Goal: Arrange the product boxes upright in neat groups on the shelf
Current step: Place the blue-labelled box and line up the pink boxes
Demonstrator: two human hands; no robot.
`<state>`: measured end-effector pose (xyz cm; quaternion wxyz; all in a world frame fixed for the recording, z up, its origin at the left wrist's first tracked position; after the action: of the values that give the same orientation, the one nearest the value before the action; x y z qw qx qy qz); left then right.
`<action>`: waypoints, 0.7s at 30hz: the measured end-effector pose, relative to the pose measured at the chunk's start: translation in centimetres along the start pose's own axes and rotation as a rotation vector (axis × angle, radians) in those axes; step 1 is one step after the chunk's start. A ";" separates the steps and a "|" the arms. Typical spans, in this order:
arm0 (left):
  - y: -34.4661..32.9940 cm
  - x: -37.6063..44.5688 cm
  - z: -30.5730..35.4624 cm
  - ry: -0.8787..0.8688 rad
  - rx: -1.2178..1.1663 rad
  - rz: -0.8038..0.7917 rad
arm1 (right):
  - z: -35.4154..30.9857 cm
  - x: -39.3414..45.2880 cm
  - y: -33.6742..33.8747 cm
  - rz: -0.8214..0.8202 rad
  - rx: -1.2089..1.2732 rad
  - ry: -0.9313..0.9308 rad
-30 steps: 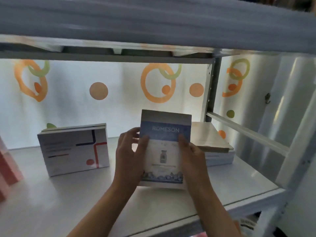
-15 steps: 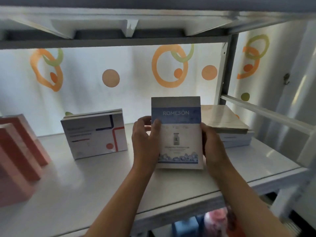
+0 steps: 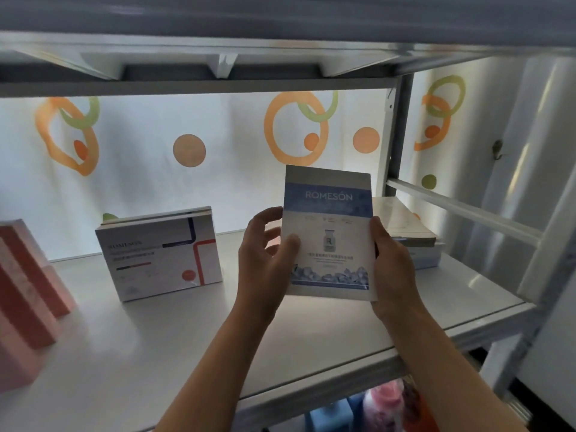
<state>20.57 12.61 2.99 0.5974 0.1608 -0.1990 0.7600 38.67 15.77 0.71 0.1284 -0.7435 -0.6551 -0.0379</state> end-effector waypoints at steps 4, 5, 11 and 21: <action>-0.4 -0.5 0.5 -0.075 0.167 -0.011 | -0.1 0.2 0.4 0.027 0.063 0.007; -0.2 -0.5 0.5 -0.090 0.198 0.008 | -0.1 0.2 0.4 0.019 0.082 0.011; 1.0 0.3 0.7 -0.069 0.118 0.017 | -0.8 0.5 -1.1 -0.156 0.143 -0.004; 1.0 0.2 1.9 0.029 -0.044 -0.058 | -2.6 -0.2 -4.5 -0.285 0.061 0.027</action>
<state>19.56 11.63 4.62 0.6253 0.1423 -0.2024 0.7401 34.48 15.41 3.81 0.1531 -0.6382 -0.7531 -0.0459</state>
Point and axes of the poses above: each hand's wrist, its own x-axis towards the middle knuckle, its own y-axis out of the back of the hand, z = x × y, the point moved 6 cm from there along x, towards the middle knuckle, and after that the axes turned 11 degrees about -x, right-handed, at the moved point
